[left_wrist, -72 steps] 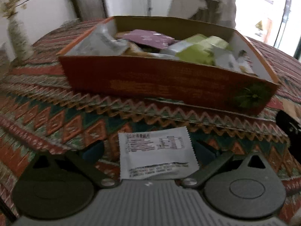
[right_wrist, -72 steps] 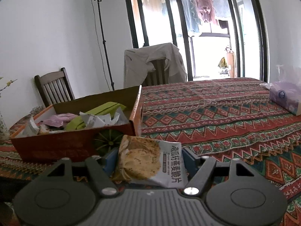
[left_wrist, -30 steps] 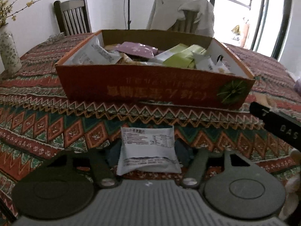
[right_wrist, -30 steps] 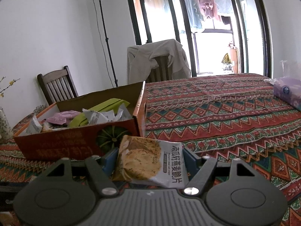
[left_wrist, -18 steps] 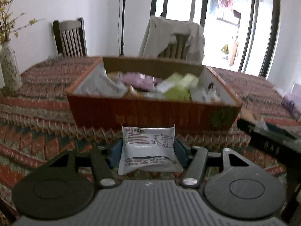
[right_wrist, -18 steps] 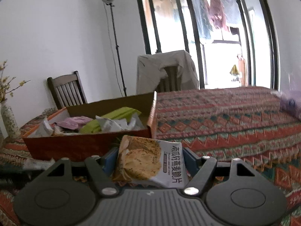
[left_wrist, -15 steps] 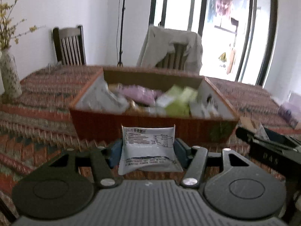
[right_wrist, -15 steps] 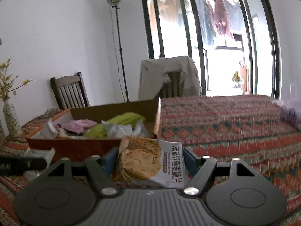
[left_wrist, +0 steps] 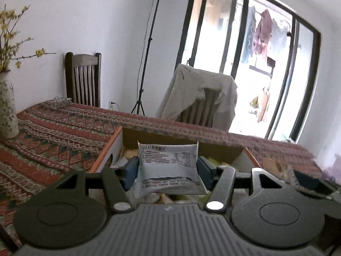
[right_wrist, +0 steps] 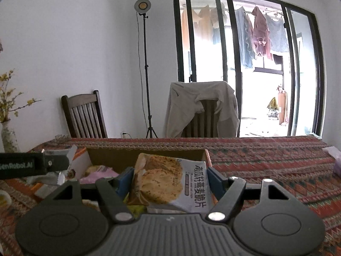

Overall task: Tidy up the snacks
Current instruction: 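Carry the white packet with the left gripper while the right carries the cracker bag to the box, then open the left gripper over the box while the right releases the cracker bag inside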

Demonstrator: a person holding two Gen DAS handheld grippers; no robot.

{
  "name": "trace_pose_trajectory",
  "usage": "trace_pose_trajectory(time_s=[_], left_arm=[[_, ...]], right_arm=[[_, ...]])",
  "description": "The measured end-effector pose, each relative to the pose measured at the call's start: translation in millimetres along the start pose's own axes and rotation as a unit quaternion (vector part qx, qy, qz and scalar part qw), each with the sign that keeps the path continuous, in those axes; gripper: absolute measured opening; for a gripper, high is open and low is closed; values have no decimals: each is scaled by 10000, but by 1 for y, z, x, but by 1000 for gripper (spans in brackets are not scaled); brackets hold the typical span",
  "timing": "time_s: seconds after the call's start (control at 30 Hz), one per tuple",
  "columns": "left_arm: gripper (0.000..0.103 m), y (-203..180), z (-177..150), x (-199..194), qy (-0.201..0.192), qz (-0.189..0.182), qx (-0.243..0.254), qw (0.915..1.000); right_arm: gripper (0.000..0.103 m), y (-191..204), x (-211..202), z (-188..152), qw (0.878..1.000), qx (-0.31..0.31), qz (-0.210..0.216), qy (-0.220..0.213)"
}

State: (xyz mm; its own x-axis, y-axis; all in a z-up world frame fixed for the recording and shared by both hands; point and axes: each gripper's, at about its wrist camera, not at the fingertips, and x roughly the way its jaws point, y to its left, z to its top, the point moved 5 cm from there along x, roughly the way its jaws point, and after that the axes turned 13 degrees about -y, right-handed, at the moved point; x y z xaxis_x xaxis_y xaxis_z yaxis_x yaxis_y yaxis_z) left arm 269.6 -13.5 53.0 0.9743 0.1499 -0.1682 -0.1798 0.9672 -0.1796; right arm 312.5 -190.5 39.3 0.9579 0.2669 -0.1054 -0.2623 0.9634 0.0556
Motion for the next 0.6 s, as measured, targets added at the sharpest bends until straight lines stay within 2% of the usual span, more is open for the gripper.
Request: trace_pose_trajectory(time_s=[0.17, 0.3, 0.4, 0.5, 0.57, 0.6], left_arm=[[60, 9, -1, 28, -311, 158, -14, 9994], [61, 13, -14, 36, -429, 241, 257, 9985], [63, 16, -17, 37, -458, 141, 239, 9986], [78, 18, -20, 33, -497, 90, 168, 9986], [103, 21, -20, 30, -547, 146, 93, 9984], [103, 23, -19, 29, -613, 172, 45, 9980]], right_arm=[[72, 6, 28, -3, 9997, 11, -195, -118], [72, 7, 41, -21, 9999, -40, -104, -127], [73, 8, 43, -26, 10000, -43, 24, -60], [82, 6, 41, -31, 10000, -62, 26, -45], [98, 3, 40, -34, 10000, -59, -27, -9], [102, 2, 40, -36, 10000, -23, -35, -8]])
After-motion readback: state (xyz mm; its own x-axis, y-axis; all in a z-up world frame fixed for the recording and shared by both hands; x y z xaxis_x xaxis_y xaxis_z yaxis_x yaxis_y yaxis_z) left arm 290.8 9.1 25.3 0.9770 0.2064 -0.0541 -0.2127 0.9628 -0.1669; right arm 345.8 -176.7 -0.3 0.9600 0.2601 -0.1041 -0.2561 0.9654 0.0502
